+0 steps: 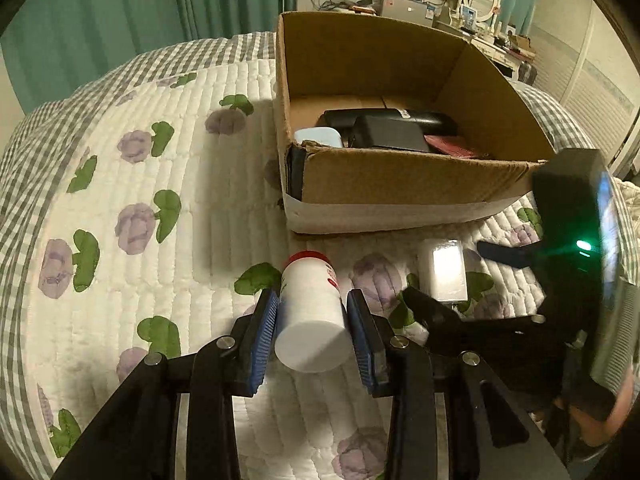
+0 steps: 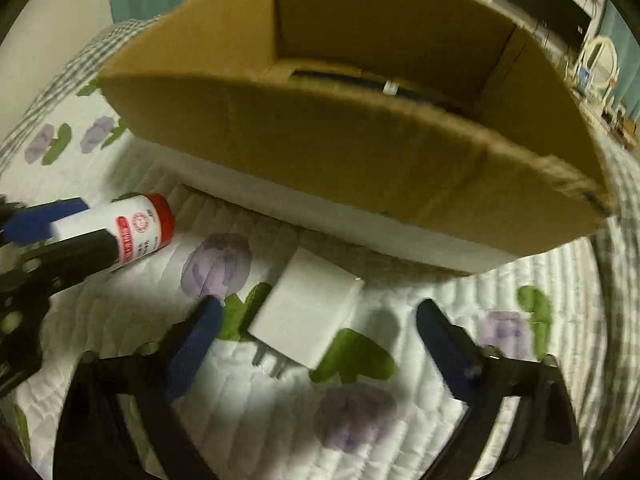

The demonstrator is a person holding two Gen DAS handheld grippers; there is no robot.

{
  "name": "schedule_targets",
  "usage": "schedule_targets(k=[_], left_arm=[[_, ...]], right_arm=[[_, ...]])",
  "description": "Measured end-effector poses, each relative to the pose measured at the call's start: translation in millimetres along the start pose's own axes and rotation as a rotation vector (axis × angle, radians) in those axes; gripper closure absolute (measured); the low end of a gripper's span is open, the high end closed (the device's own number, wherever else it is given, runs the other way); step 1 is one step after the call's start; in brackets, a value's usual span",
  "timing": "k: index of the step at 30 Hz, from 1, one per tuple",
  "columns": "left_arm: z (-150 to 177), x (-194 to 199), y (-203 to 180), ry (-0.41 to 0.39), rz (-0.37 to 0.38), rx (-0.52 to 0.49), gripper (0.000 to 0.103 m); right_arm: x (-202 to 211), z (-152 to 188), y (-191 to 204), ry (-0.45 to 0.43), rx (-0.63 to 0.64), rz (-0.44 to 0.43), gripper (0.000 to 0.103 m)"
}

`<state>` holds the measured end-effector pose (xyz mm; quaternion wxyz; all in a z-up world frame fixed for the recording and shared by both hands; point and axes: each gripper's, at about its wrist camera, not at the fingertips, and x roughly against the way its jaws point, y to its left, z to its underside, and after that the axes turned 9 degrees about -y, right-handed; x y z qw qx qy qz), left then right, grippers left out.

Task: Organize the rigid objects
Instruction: 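Grasp the white-and-red spray bottle with the left tool while the right tool grasps the white charger, then lower the bottle and charger into the box and open both tools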

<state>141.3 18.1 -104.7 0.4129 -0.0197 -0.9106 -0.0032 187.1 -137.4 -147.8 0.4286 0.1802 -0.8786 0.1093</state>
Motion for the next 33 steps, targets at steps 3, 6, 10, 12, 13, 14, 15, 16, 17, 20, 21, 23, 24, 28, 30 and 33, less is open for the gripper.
schedule_targets(k=[3, 6, 10, 12, 13, 14, 15, 16, 17, 20, 21, 23, 24, 28, 30, 33], left_arm=[[0.5, -0.6, 1.0, 0.000, 0.004, 0.002, 0.066], [0.6, 1.6, 0.6, -0.003, 0.006, 0.007, 0.066], [-0.8, 9.3, -1.4, -0.010, 0.016, 0.017, 0.066], [-1.9, 17.1, -6.1, -0.018, 0.023, 0.004, 0.066], [-2.8, 20.7, -8.4, -0.023, 0.028, -0.003, 0.066], [-5.0, 26.8, -12.1, -0.031, 0.036, -0.015, 0.066], [-7.2, 32.9, -14.6, -0.042, 0.037, -0.022, 0.066], [-9.0, 37.6, -16.3, -0.051, 0.036, -0.026, 0.066], [-12.5, 46.7, -19.5, -0.066, 0.038, -0.038, 0.066], [-22.9, 68.6, -25.7, -0.104, 0.029, -0.072, 0.066], [-27.3, 75.9, -27.4, -0.118, 0.024, -0.084, 0.066], [-39.9, 92.8, -29.9, -0.154, 0.022, -0.096, 0.066], [-45.6, 98.5, -29.9, -0.169, 0.025, -0.095, 0.066], [-77.6, 123.4, -28.1, -0.248, 0.040, -0.075, 0.067], [-94.7, 128.5, -27.3, -0.273, 0.041, -0.063, 0.067], [-111.9, 125.1, -26.8, -0.299, 0.048, -0.046, 0.067]], right_arm=[[-10.8, -1.7, 1.7, 0.019, -0.016, -0.024, 0.038], [-11.2, -4.7, 3.3, 0.012, 0.008, -0.034, 0.055], [-1.7, -5.4, -0.6, 0.012, 0.023, -0.049, 0.059], [10.5, -6.1, -0.9, 0.008, 0.042, -0.061, 0.060], [17.4, -5.8, -0.6, 0.005, 0.053, -0.064, 0.061], [24.9, -6.4, -0.6, 0.000, 0.065, -0.064, 0.061], [35.2, -7.8, -0.7, -0.005, 0.079, -0.062, 0.061], [43.7, -9.3, -1.6, -0.012, 0.085, -0.060, 0.061], [53.2, -11.5, -2.9, -0.021, 0.088, -0.060, 0.061], [83.6, -22.5, -9.1, -0.060, 0.093, -0.051, 0.061], [96.2, -26.1, -9.0, -0.076, 0.096, -0.046, 0.061], [113.5, -35.2, -9.6, -0.103, 0.102, -0.037, 0.061], [125.8, -40.5, -9.5, -0.123, 0.104, -0.033, 0.061], [164.5, -60.2, -16.0, -0.188, 0.101, -0.023, 0.061], [179.3, -71.8, -20.0, -0.216, 0.100, -0.013, 0.061], [194.7, -91.7, -28.7, -0.253, 0.089, 0.004, 0.061]])
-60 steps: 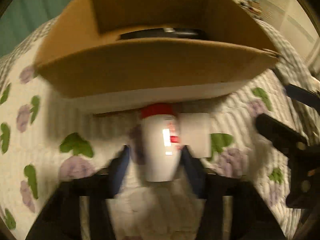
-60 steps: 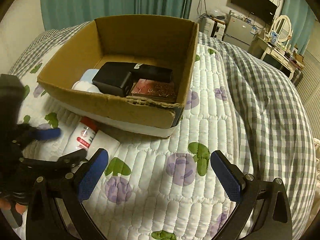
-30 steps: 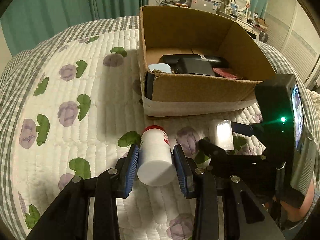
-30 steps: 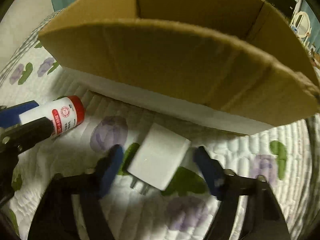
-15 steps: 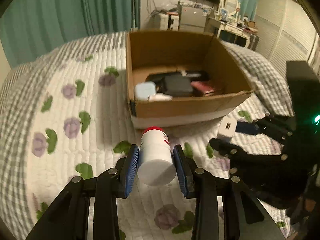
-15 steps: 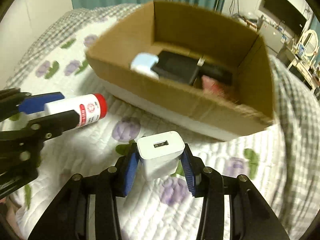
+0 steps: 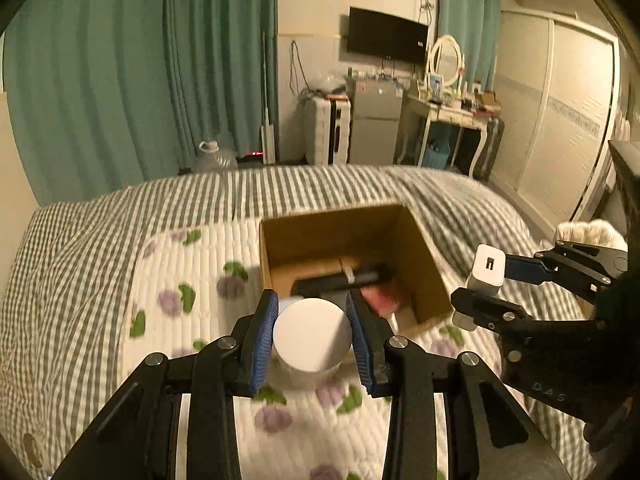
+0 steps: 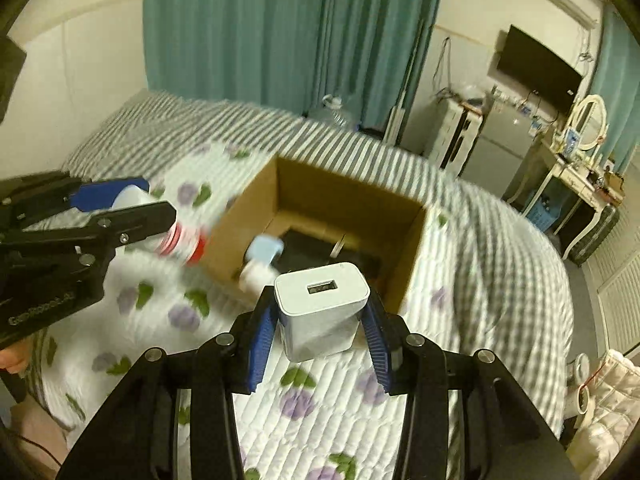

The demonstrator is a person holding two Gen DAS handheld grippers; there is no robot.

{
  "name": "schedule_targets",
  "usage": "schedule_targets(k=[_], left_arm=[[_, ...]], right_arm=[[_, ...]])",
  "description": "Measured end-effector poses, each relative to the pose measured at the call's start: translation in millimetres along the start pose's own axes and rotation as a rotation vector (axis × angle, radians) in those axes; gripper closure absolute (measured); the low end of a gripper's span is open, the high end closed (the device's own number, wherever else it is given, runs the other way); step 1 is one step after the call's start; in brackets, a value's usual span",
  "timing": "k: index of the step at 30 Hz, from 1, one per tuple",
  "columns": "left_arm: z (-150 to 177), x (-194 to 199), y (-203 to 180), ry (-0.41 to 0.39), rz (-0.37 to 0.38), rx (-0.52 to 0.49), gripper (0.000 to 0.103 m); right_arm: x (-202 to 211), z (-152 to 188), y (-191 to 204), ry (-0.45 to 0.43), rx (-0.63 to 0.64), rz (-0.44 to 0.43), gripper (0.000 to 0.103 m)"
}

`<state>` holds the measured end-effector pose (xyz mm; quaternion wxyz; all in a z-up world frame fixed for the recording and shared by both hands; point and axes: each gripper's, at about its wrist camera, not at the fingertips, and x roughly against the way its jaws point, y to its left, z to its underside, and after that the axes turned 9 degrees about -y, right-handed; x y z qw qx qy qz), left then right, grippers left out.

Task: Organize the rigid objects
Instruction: 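Lower the bottle and charger into the box and open both tools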

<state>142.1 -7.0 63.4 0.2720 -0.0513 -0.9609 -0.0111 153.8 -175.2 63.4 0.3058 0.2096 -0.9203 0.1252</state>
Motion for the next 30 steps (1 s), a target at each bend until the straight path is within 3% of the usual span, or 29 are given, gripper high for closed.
schedule_targets(k=[5, 8, 17, 23, 25, 27, 30], left_arm=[[-6.2, -39.7, -1.4, 0.008, 0.005, 0.007, 0.067], [0.2, -67.5, -2.5, 0.054, -0.003, -0.003, 0.067], [22.4, -128.6, -3.7, 0.125, -0.025, -0.017, 0.067], [21.5, -143.5, -1.7, 0.134, -0.044, -0.021, 0.067], [20.5, -144.4, -1.0, 0.131, -0.034, -0.014, 0.062], [17.9, -140.3, -0.4, 0.117, -0.031, -0.011, 0.049], [13.1, -133.8, 1.7, 0.104, -0.036, -0.007, 0.049]], right_arm=[[-11.1, -25.7, -18.4, -0.028, -0.015, 0.027, 0.061], [-29.9, -29.3, -31.1, -0.021, -0.042, 0.034, 0.061], [-93.1, 0.3, -48.9, 0.052, -0.068, 0.004, 0.061], [-111.2, 10.5, -54.8, 0.071, -0.072, -0.013, 0.061], [-112.7, 11.2, -55.3, 0.070, -0.072, -0.017, 0.061], [-112.8, 11.6, -55.3, 0.068, -0.074, -0.019, 0.061], [-114.1, 12.4, -54.8, 0.074, -0.067, -0.016, 0.061]])
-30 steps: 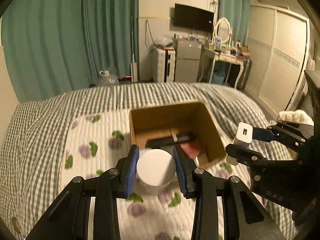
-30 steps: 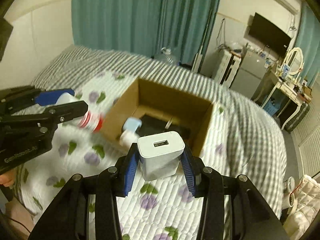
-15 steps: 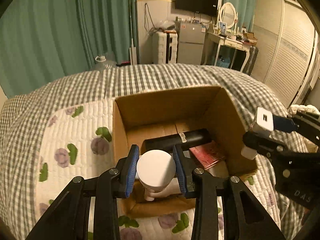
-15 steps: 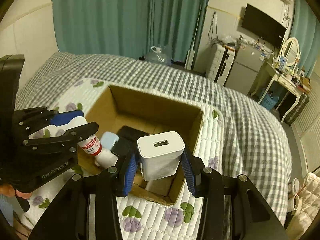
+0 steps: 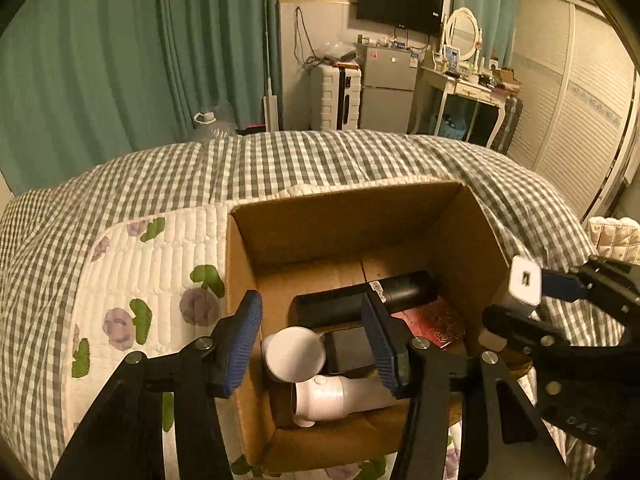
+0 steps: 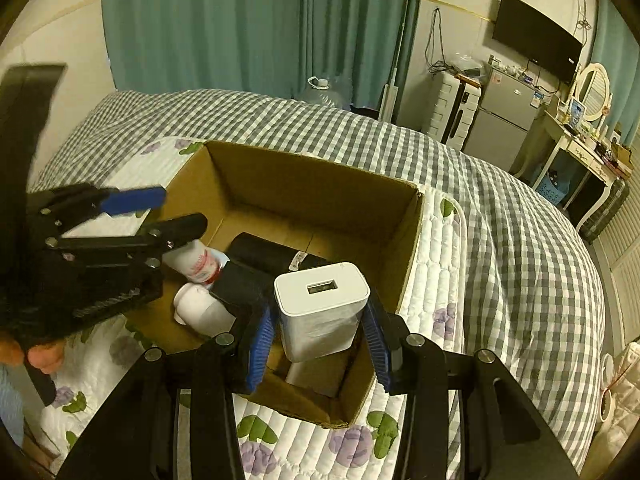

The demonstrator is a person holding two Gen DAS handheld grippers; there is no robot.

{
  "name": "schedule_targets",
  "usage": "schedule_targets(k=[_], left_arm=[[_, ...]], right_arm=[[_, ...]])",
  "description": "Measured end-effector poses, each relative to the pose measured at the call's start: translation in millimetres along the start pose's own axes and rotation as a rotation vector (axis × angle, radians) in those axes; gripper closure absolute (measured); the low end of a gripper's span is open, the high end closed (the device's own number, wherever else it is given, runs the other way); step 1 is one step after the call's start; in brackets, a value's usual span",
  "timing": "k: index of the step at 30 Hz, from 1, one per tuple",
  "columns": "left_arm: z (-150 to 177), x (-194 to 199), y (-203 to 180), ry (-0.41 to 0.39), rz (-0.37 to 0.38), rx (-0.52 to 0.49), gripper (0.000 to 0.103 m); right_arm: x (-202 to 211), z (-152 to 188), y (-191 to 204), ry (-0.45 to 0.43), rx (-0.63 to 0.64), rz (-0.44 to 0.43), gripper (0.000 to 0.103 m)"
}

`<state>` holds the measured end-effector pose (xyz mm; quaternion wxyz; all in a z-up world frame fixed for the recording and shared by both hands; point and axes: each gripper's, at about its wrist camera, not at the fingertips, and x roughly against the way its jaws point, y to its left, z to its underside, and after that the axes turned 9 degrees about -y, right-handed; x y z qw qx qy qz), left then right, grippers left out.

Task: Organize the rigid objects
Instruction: 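Lower the bottle and charger into the box and open both tools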

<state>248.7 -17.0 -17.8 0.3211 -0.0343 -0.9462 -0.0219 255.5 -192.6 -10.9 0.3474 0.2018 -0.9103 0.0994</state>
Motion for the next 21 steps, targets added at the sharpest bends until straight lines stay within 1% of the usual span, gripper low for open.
schedule_targets(k=[4, 9, 11, 14, 15, 16, 17, 19, 21], left_arm=[[-5.0, 9.9, 5.9, -0.014, -0.014, 0.013, 0.049], [-6.3, 19.4, 16.2, -0.033, -0.031, 0.020, 0.049], [-6.1, 23.3, 19.5, -0.043, -0.033, 0.024, 0.049], [-8.4, 30.9, 27.8, -0.055, -0.020, 0.052, 0.049], [-9.5, 33.6, 29.4, -0.055, -0.020, 0.057, 0.048], [-10.7, 36.6, 30.5, -0.055, -0.021, 0.058, 0.047], [-12.9, 42.6, 31.7, -0.060, -0.027, 0.059, 0.043], [-16.3, 54.0, 31.5, -0.075, -0.037, 0.059, 0.032], [-21.4, 72.2, 32.2, -0.109, -0.048, 0.066, 0.030]], right_arm=[[-5.0, -0.3, 1.9, 0.022, 0.001, 0.003, 0.061], [-28.2, 2.3, 10.1, 0.111, 0.000, 0.002, 0.061], [-37.3, 2.3, 12.5, 0.127, -0.014, 0.003, 0.061], [-40.9, -3.4, 15.8, 0.093, -0.032, 0.039, 0.059], [-37.9, -8.8, 16.1, 0.068, -0.036, 0.047, 0.049], [-32.7, -14.5, 15.4, 0.043, -0.040, 0.065, 0.036], [-26.6, -19.8, 14.5, 0.020, -0.044, 0.081, 0.034], [-7.9, -31.6, 9.9, -0.028, -0.066, 0.096, 0.034], [11.9, -39.7, 6.0, -0.060, -0.083, 0.117, 0.034]])
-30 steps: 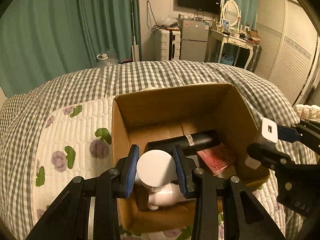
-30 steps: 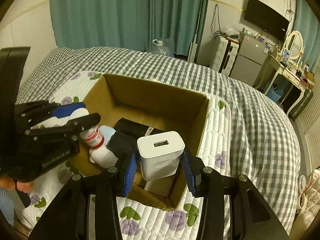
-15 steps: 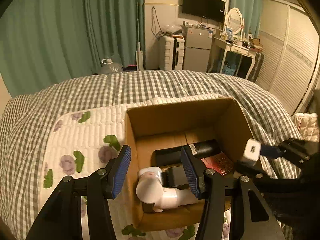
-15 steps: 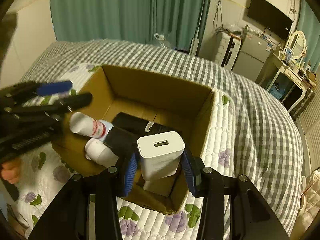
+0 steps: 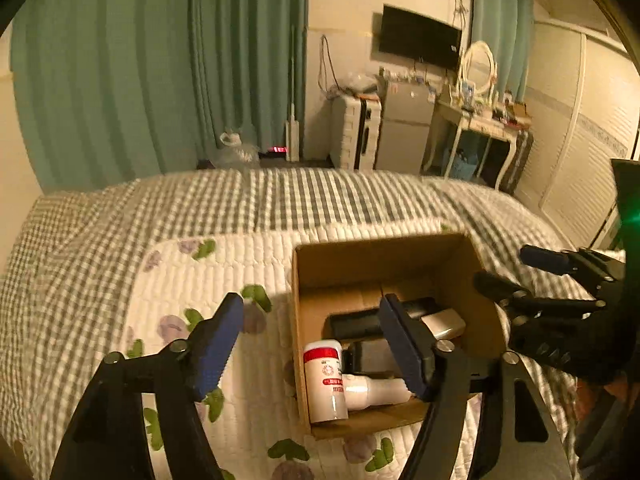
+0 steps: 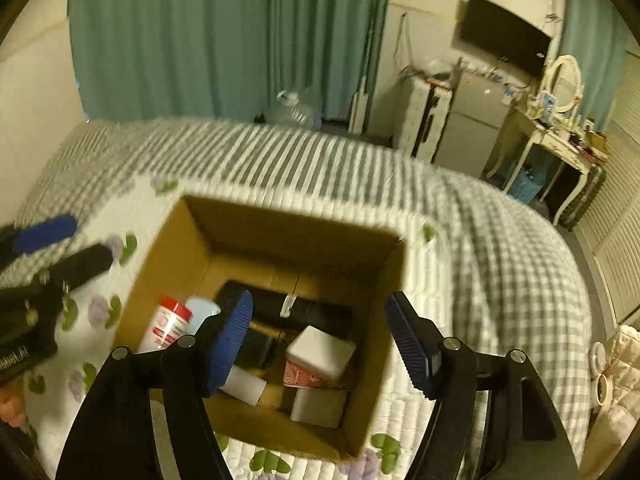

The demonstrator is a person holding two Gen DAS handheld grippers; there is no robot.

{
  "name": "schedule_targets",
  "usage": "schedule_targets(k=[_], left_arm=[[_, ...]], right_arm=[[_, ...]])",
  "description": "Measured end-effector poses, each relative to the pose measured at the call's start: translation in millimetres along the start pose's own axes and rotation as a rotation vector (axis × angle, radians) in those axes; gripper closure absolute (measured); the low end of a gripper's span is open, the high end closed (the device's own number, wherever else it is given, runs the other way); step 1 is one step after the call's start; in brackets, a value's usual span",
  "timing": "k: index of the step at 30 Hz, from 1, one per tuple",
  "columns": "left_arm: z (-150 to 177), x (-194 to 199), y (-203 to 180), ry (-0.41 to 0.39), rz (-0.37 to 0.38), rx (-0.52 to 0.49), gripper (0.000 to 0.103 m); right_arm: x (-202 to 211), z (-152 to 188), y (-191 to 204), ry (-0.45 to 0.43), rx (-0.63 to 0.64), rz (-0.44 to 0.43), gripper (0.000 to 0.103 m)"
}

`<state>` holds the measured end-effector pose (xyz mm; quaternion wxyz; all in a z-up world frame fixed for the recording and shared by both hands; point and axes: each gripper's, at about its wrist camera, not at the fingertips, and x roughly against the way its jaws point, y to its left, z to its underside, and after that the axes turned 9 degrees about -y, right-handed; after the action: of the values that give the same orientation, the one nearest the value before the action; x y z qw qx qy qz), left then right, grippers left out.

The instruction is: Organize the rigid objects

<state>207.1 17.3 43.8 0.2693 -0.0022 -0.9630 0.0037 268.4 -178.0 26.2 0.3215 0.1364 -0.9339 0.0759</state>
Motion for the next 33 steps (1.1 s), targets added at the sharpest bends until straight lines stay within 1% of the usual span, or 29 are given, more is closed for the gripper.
schedule_targets(k=[1, 3, 4, 5, 6, 7, 8, 9, 13, 15, 18, 19, 22, 24, 26, 29, 31, 33], left_arm=[[-3.8, 7.3, -0.4, -0.012, -0.002, 0.000, 0.029], [-13.7, 29.5, -3.6, -0.047, -0.008, -0.016, 0.025], [-16.9, 37.4, -4.9, -0.062, -0.015, -0.023, 0.019], [-22.8, 53.0, -7.4, -0.096, -0.031, -0.036, 0.012], [-27.1, 65.4, -9.4, -0.124, -0.043, -0.042, 0.007], [-30.1, 73.8, -10.5, -0.144, -0.047, -0.043, 0.006], [-34.8, 90.2, -11.8, -0.181, -0.040, -0.042, 0.004], [-37.5, 100.0, -12.5, -0.200, -0.033, -0.041, 0.000], [-45.9, 140.2, -14.0, -0.265, -0.026, -0.023, 0.000], [-45.4, 151.8, -14.2, -0.282, -0.027, -0.021, 0.000], [-36.1, 165.3, -15.2, -0.312, -0.058, -0.030, 0.000], [-32.0, 167.9, -14.8, -0.323, -0.066, -0.034, 0.000], [-8.9, 176.8, -18.5, -0.399, -0.113, -0.044, 0.000], [5.2, 176.6, -20.9, -0.412, -0.108, -0.052, 0.000], [18.0, 170.3, -20.4, -0.403, -0.098, -0.038, 0.000], [34.9, 155.1, -20.1, -0.371, -0.081, -0.020, 0.000], [46.7, 144.9, -18.6, -0.360, -0.100, -0.004, 0.000], [62.3, 143.2, -15.0, -0.346, -0.095, 0.010, 0.000]], right_arm=[[9.7, -3.1, -2.4, -0.017, -0.005, 0.011, 0.034], [34.1, -10.2, -6.8, -0.051, -0.011, 0.021, 0.034], [46.6, -12.7, -9.4, -0.065, -0.015, 0.027, 0.033], [61.2, -15.3, -12.2, -0.079, -0.018, 0.035, 0.031], [72.6, -19.5, -13.0, -0.090, -0.018, 0.041, 0.025], [86.0, -21.8, -12.6, -0.100, -0.009, 0.052, 0.018], [101.8, -24.6, -11.4, -0.112, 0.005, 0.062, 0.015], [114.7, -28.5, -11.2, -0.123, 0.008, 0.066, 0.010], [170.7, -34.8, -13.8, -0.201, -0.015, 0.081, 0.000], [197.3, -34.9, -15.7, -0.259, -0.023, 0.102, 0.000], [219.9, -29.7, -12.5, -0.305, -0.019, 0.109, 0.000], [225.0, -26.4, -11.1, -0.320, -0.018, 0.110, 0.000], [232.1, -13.7, -7.4, -0.352, -0.010, 0.099, 0.000], [231.1, -1.6, -3.1, -0.367, -0.014, 0.096, 0.000], [226.6, 12.1, 3.1, -0.377, -0.010, 0.079, 0.000], [219.6, 35.6, 9.8, -0.422, -0.014, 0.089, 0.000], [209.5, 48.7, 10.3, -0.411, -0.028, 0.090, 0.000], [200.9, 63.0, 5.8, -0.397, -0.085, 0.104, 0.000]])
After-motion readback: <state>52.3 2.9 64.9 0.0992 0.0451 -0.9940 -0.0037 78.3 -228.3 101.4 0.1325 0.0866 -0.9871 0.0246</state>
